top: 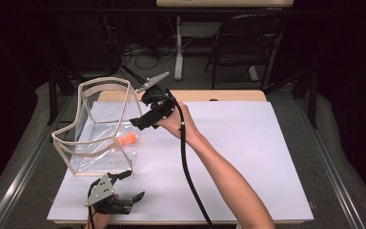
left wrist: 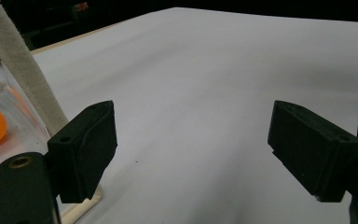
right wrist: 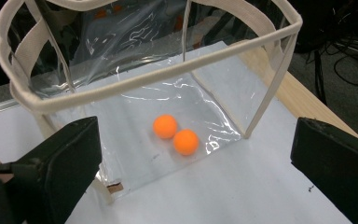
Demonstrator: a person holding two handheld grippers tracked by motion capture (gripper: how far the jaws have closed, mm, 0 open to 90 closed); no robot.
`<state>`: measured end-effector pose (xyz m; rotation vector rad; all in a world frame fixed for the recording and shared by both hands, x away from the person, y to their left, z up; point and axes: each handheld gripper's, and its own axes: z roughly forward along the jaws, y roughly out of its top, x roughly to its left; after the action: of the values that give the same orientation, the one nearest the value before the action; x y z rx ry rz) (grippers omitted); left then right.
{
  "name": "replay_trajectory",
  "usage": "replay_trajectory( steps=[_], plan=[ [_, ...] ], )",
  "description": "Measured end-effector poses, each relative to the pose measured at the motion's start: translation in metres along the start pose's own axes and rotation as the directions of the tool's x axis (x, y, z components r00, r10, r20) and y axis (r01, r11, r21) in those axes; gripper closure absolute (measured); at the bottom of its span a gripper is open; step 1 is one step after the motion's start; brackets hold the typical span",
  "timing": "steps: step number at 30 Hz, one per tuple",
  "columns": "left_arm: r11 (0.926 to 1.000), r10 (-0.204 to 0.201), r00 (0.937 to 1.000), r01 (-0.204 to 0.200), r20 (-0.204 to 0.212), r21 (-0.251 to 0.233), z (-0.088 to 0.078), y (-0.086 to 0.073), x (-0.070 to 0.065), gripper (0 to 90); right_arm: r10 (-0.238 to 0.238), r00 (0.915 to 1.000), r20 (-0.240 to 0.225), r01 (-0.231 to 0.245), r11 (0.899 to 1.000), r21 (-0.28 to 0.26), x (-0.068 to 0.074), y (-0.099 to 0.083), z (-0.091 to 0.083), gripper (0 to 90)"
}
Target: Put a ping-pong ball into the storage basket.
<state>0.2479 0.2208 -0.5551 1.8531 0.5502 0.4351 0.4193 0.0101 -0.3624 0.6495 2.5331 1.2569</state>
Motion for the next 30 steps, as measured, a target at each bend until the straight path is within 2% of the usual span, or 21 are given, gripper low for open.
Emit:
replay_trajectory(
  steps=[6,16,30],
  plan=[
    [1.0000,0.006,1.0000,-0.006,0.004,-0.003,0.000,0.000,0.000,15.7,0.008,0.9999,0.007,-0.008,1.000,-0.022,-0.002,-0.018,-0.014,1.4],
    [1.0000,0.007,1.0000,-0.007,0.001,-0.002,0.000,0.000,0.001,15.7,0.033,0.9989,0.035,-0.031,0.999,-0.040,-0.004,-0.061,-0.034,1.6],
    [1.0000,0.007,1.0000,-0.007,0.002,-0.003,0.000,0.000,0.000,15.7,0.038,0.9962,0.078,-0.033,0.998,-0.059,0.007,-0.118,-0.060,2.0]
  ],
)
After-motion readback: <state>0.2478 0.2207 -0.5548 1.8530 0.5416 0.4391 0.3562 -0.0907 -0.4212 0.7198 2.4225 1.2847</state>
